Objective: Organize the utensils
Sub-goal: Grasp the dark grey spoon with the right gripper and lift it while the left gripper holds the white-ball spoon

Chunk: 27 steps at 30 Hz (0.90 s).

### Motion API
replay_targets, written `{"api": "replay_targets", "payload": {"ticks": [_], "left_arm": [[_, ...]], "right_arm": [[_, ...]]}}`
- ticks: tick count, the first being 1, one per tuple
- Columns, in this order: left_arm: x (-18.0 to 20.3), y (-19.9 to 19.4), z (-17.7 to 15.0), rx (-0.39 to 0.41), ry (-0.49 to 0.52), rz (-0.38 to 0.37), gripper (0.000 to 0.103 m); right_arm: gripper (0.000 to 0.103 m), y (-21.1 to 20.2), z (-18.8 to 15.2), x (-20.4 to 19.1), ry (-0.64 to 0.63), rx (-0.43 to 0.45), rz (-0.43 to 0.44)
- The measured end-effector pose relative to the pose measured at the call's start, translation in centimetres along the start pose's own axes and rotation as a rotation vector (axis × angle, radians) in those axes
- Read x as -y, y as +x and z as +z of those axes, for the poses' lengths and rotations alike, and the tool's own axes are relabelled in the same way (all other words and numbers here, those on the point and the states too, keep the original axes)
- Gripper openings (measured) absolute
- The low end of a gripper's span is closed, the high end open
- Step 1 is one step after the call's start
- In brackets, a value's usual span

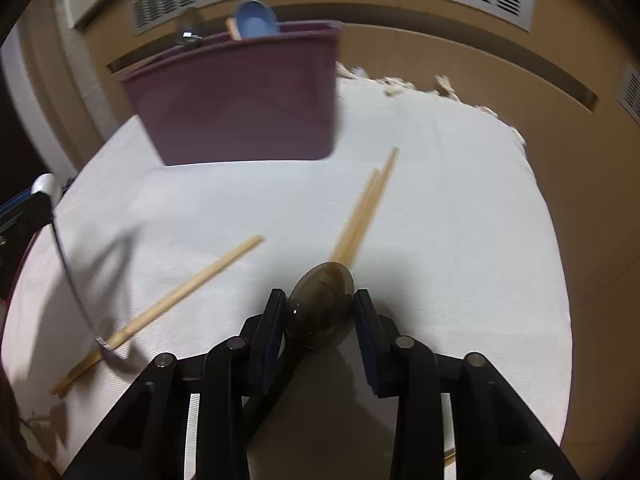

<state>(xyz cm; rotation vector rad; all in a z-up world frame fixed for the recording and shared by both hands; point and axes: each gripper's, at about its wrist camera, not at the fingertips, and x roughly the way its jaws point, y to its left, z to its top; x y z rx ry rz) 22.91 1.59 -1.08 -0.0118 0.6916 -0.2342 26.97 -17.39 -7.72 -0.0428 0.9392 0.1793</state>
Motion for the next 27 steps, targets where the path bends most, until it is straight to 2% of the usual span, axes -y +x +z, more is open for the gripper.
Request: {"api": "replay_targets", "payload": {"ticks": [7,11,15,27], "left_arm": [[0.0,-1.5,0.0,0.021,-0.012,-0.003,0.023],[0.2,-2.7,0.4,0.044,-0.007,-0.005,0.022],[0.9,-3.7,0.8,0.068,0.008,-0.007,0.022],[1.6,-5.3,1.0,0.096,0.018,0.002,0.022]], "right_arm": [[0.022,-4.1,0.5,-0.5,-0.031,0.106,0.015],[0.014,-6.2,0.2,-0.4,-0.036,0.144,0.027],[0.012,-7.8,0.1,-0.6,-0.051,0.173,0.035],[0.011,-8.6,-0.3,1.0,-0.013,0.174,0.091]]}}
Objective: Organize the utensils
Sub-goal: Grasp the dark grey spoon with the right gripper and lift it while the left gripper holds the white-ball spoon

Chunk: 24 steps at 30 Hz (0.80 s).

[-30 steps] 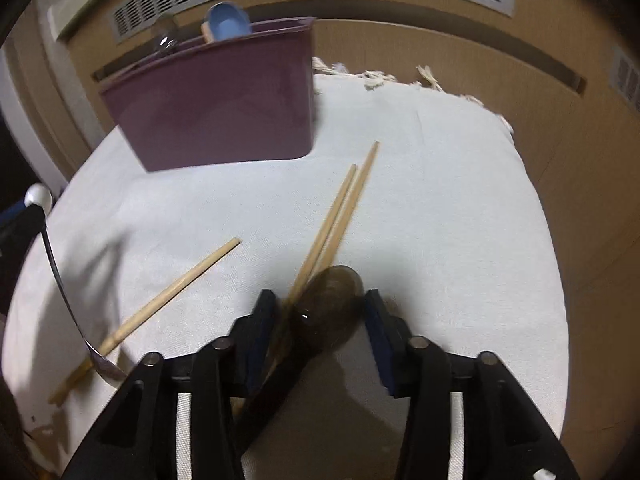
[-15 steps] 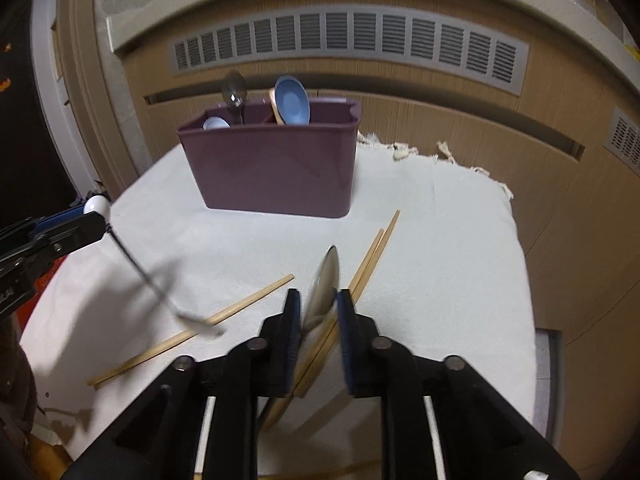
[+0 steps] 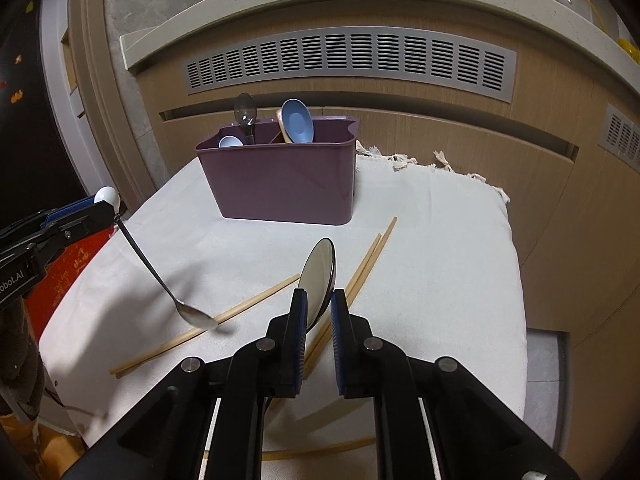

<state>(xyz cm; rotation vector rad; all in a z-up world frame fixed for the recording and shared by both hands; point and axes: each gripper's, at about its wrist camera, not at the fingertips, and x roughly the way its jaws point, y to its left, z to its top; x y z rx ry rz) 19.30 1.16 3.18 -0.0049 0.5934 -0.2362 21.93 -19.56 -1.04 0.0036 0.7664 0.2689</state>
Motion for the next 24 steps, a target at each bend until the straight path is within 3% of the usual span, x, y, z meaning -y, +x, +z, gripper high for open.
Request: {"api": "replay_targets", "payload": {"ticks": [20,24], "left_arm": [[0.0,-2.2,0.6,0.043,0.002,0.004,0.022],[0.1,-3.0,0.8,0.057,0.004,0.012,0.022]], "right_arm": [[0.005,-3.8,1.3,-1.8,-0.053,0.088,0.078],[0.005,-4.2,1.8,-2.4,-0.088,0.091,0.045]]}}
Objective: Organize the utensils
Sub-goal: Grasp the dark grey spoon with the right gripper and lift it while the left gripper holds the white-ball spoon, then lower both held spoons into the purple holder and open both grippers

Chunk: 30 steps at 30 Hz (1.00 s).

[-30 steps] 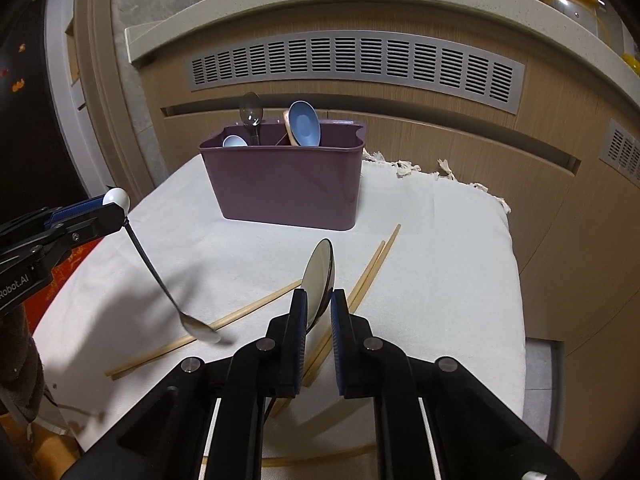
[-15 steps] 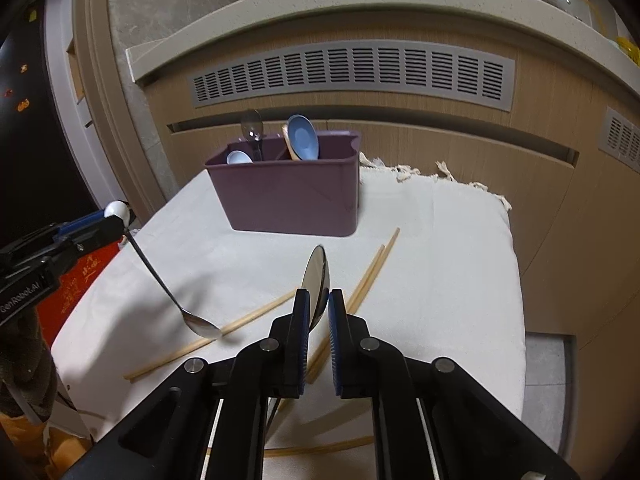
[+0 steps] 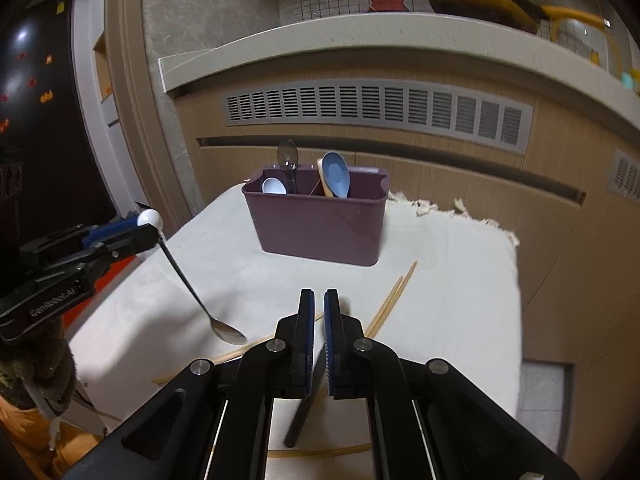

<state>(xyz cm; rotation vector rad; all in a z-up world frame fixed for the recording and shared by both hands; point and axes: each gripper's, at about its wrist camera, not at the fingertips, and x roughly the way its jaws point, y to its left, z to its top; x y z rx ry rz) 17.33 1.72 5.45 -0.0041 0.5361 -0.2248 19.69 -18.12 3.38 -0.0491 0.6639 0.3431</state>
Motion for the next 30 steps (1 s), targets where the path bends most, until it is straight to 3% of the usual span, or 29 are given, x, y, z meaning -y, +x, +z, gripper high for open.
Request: {"api": "replay_targets", "payload": {"ticks": [2,6,13,17,22,23,24,30], "left_arm": [[0.0,-0.1,-0.1,-0.001,-0.001,0.003,0.022],[-0.3,0.1,-0.4,-0.018,-0.011,0.007,0.023],[-1.2,0.7,-0.9,-0.028,-0.022,0.006,0.023],[-1.5,0.8,-1.0,-0.03,-0.024,0.002,0.023],[-2.1,1.4,-1.3,-0.04,-0.037,-0.001,0.023],[-2.1,1.5,-1.3,-0.043,-0.038,-0.001,0.023],[-2.1,1.5,-1.3,-0.045,-0.038,0.0,0.023],[-1.7,1.2,-1.2,-0.049,-0.025,0.007,0.022]], "right_arm": [[0.006,1.1,-0.2,0.1,-0.012,-0.033,-0.013],[0.03,5.5,-1.7,0.4,-0.008,-0.139,-0.032],[0.032,12.2,-2.5,0.3,-0.014,-0.245,-0.054],[0.048,14.8,-2.5,0.5,-0.025,-0.284,-0.103],[0.048,15.7,-2.9,0.6,-0.015,-0.312,-0.098],[0.034,15.5,-2.9,0.6,-0.014,-0.317,-0.083],[0.031,15.3,-2.9,0.5,-0.019,-0.32,-0.08],[0.031,11.7,-3.1,0.6,-0.026,-0.262,-0.041]]}}
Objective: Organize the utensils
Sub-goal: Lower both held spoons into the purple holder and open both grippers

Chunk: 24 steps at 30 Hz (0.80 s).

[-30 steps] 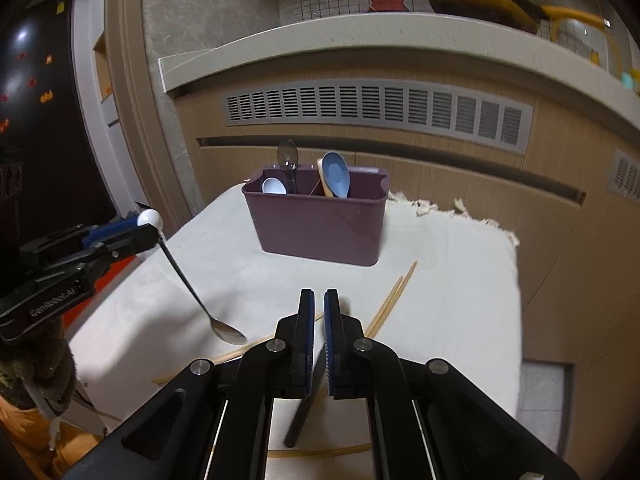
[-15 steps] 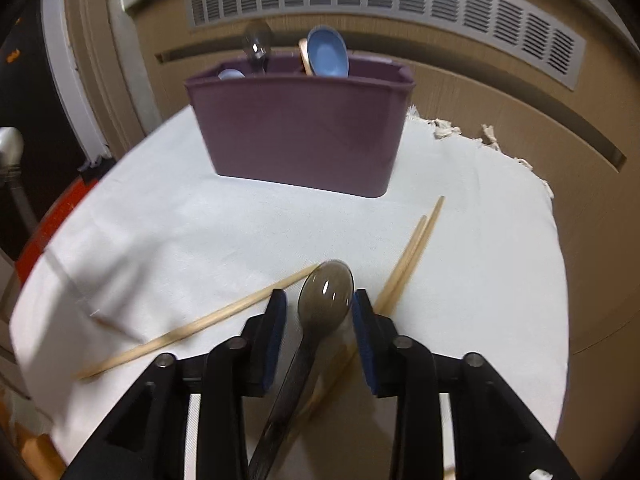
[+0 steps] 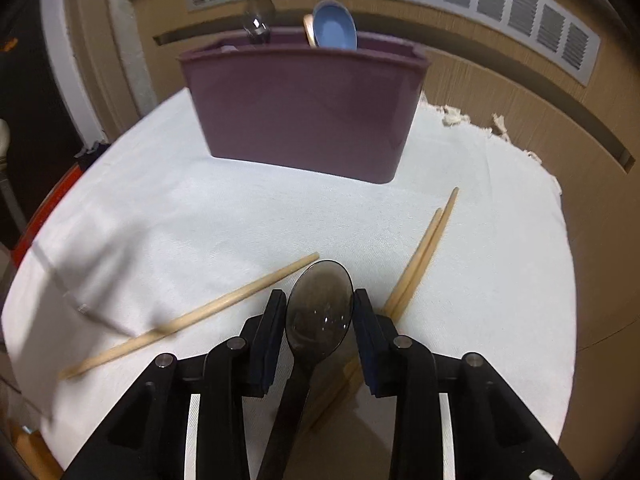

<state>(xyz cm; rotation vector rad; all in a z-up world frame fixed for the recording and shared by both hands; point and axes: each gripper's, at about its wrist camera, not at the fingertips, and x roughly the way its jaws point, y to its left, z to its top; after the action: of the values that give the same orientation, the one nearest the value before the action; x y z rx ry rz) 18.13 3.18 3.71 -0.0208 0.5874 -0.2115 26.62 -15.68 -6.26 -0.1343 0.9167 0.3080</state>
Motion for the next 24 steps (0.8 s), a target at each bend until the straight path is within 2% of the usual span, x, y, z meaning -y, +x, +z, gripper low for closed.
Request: {"api": "replay_targets", "payload": {"ticks": [4,8,11,15,18,21,24], "left_arm": [[0.3,-0.4,0.3,0.009,0.008,0.006,0.022],[0.3,-1.4,1.9,0.059,0.009,0.011,0.023],[0.5,-2.5,5.0,0.126,0.035,0.015,0.022],[1.1,-4.0,10.6,0.27,0.11,0.062,0.022],[1.3,-4.0,14.5,0.369,0.14,0.1,0.023],[1.3,-2.7,16.7,0.4,0.157,0.106,0.023],[1.3,-0.5,17.8,0.406,0.179,0.123,0.023]], "right_arm": [[0.031,-3.5,-0.2,0.4,0.023,0.069,0.028],[0.031,-8.4,1.4,0.3,0.018,0.196,0.03],[0.031,-13.1,4.6,0.5,-0.005,0.334,0.019],[0.031,-18.4,10.5,0.2,-0.057,0.516,-0.059],[0.031,-19.9,14.1,0.7,-0.032,0.613,-0.073],[0.031,-19.7,16.4,1.0,-0.019,0.696,-0.086],[0.031,-17.2,18.8,1.7,-0.007,0.696,-0.115]]}}
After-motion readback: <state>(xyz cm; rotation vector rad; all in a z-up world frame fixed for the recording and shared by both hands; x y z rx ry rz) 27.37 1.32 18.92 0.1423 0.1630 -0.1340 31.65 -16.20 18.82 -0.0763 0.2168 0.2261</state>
